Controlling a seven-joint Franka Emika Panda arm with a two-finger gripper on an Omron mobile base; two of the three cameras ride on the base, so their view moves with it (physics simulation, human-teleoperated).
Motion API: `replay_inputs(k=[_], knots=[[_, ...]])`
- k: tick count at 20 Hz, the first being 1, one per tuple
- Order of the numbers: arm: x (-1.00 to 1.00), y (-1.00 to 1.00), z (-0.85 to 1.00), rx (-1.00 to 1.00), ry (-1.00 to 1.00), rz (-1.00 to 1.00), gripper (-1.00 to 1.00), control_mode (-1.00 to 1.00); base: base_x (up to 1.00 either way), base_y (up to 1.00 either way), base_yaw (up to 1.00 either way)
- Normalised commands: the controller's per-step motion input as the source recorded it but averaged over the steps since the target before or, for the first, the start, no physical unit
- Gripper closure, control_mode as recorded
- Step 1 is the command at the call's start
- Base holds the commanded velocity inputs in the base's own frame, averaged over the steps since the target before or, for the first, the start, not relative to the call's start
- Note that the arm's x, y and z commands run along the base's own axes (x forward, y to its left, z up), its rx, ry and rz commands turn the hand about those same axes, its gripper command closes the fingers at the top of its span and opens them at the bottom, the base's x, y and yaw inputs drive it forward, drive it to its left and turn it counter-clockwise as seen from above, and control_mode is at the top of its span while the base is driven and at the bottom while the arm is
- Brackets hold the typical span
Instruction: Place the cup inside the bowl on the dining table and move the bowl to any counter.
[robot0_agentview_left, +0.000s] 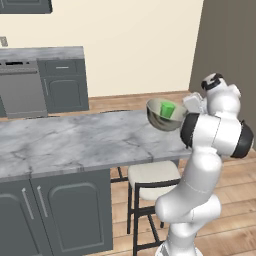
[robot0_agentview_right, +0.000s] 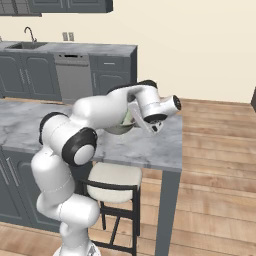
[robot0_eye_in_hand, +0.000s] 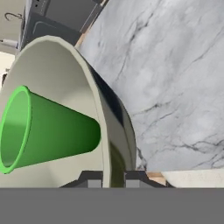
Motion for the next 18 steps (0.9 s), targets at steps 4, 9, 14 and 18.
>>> replay_inputs(k=[4, 9, 14, 18], knots=[[-0.30, -0.01, 0.44, 0.05, 0.00, 0.00, 1.00, -1.00, 0.00, 0.00, 0.00], [-0.35, 0.00, 0.26, 0.00, -0.01, 0.00, 1.00, -1.00, 0.00, 0.00, 0.00], [-0.36, 0.00, 0.12, 0.00, -0.05, 0.00, 1.00, -1.00, 0.00, 0.00, 0.00], [-0.44, 0.00, 0.06, 0.00, -0.05, 0.00, 1.00, -1.00, 0.00, 0.00, 0.00]])
